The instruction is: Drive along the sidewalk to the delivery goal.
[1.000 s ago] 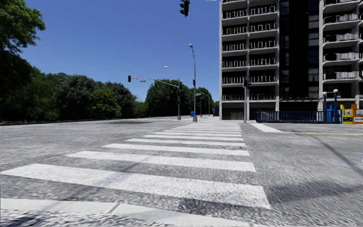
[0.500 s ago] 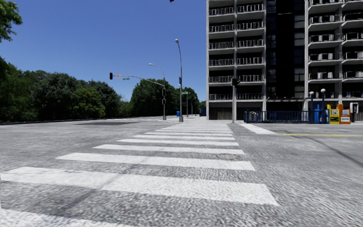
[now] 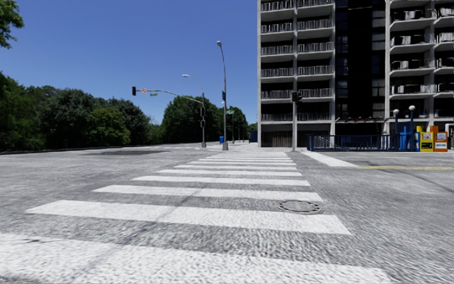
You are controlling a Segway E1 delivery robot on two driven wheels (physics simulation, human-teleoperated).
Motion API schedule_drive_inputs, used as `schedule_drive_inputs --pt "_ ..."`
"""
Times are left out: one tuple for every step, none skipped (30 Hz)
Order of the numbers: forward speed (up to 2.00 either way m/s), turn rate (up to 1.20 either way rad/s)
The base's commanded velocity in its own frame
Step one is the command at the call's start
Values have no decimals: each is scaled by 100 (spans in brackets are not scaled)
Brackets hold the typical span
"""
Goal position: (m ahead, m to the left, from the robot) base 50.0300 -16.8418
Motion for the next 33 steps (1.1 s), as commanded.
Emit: schedule_drive_inputs --pt "116 -26" --pt "116 -27" --pt "116 -27" --pt "115 -27" --pt "115 -27" --pt "115 -27" --pt "115 -27" --pt "115 -27" --pt "115 -27" --pt "115 -27" --pt "115 -27" --pt "116 -27" --pt "116 -27" --pt "117 -27" --pt "117 -27" --pt "121 -27" --pt "200 -27" --pt "200 -27" --pt "200 -27" --pt "200 -27" --pt "200 -27" --pt "200 -27" --pt "200 -27" --pt "200 -27" --pt "200 -27" --pt "200 -27" --pt "200 -27" --pt "200 -27" --pt "200 -27" --pt "200 -27" --pt "200 -27" --pt "200 -27" --pt "200 -27"
